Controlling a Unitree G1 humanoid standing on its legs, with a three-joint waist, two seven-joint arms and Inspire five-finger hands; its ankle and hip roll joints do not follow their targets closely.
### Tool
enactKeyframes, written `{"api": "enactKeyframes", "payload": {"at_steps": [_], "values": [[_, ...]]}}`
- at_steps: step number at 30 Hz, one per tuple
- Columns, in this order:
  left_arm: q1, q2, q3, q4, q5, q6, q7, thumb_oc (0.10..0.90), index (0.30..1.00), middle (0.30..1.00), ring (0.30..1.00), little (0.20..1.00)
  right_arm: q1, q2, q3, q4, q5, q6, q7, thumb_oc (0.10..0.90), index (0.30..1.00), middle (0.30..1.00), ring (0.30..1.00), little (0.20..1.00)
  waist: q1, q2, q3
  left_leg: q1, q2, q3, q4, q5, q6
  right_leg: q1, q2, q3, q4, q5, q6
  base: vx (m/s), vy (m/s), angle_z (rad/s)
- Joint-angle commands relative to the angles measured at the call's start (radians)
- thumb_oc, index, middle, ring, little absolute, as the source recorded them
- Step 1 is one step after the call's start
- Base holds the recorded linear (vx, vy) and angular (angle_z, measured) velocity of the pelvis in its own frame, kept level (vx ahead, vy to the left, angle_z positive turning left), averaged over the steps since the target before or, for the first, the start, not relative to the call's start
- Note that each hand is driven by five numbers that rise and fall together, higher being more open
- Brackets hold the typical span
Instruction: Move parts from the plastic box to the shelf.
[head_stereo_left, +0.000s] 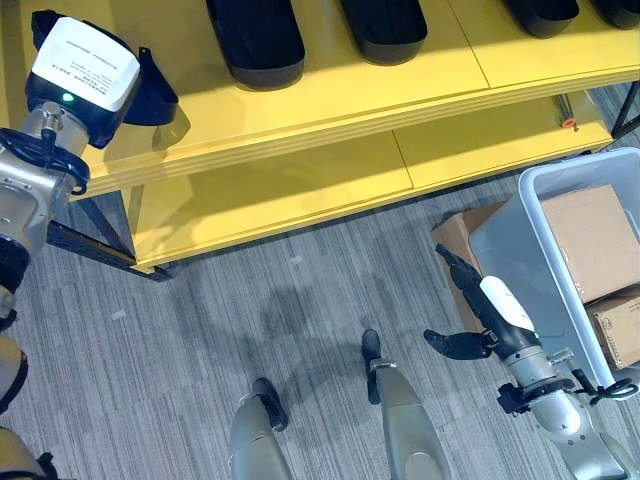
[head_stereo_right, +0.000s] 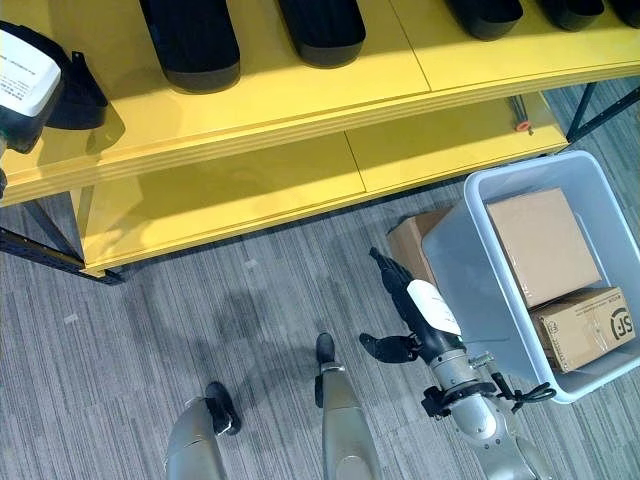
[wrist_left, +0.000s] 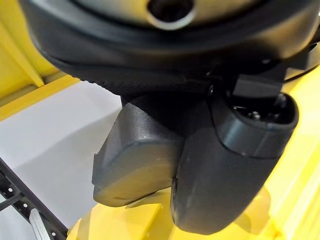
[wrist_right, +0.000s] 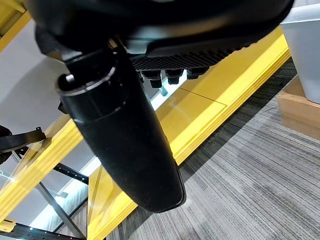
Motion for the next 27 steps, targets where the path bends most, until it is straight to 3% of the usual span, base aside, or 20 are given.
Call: {"api": "enactKeyframes", "payload": {"at_steps": [1, 11, 27], "values": [[-0.145, 0.080, 0.010, 0.005, 0.036, 0.053, 0.064, 0.900, 1.000, 1.000, 1.000, 1.000, 0.010, -0.059, -0.041, -0.114, 0.014, -0.082, -0.049, 0.900, 1.000, 1.000, 1.000, 1.000, -0.019, 0.033, -0.104, -0.019, 0.014, -0.060, -0.047, 0.060, -0.022, 0.142, -0.072, 0.012, 0.042, -0.158, 0.097, 0.00, 0.000, 0.00], [-0.163, 0.079, -0.030, 0.016, 0.052, 0.046, 0.046, 0.900, 1.000, 1.000, 1.000, 1.000, 0.025, -0.068, -0.050, -0.125, 0.009, -0.082, -0.044, 0.900, 1.000, 1.000, 1.000, 1.000, -0.017, 0.037, -0.106, -0.026, 0.012, -0.063, -0.045, 0.061, -0.024, 0.136, -0.072, 0.009, 0.046, -0.158, 0.097, 0.00, 0.000, 0.00], [-0.105, 0.078, 0.003, 0.036, 0.054, 0.033, 0.024, 0.900, 1.000, 1.000, 1.000, 1.000, 0.029, -0.078, -0.061, -0.133, 0.017, -0.084, -0.036, 0.900, 1.000, 1.000, 1.000, 1.000, -0.014, 0.034, -0.106, -0.044, 0.008, -0.078, -0.044, 0.063, -0.025, 0.127, -0.072, -0.004, 0.054, -0.158, 0.095, 0.00, 0.000, 0.00]]}}
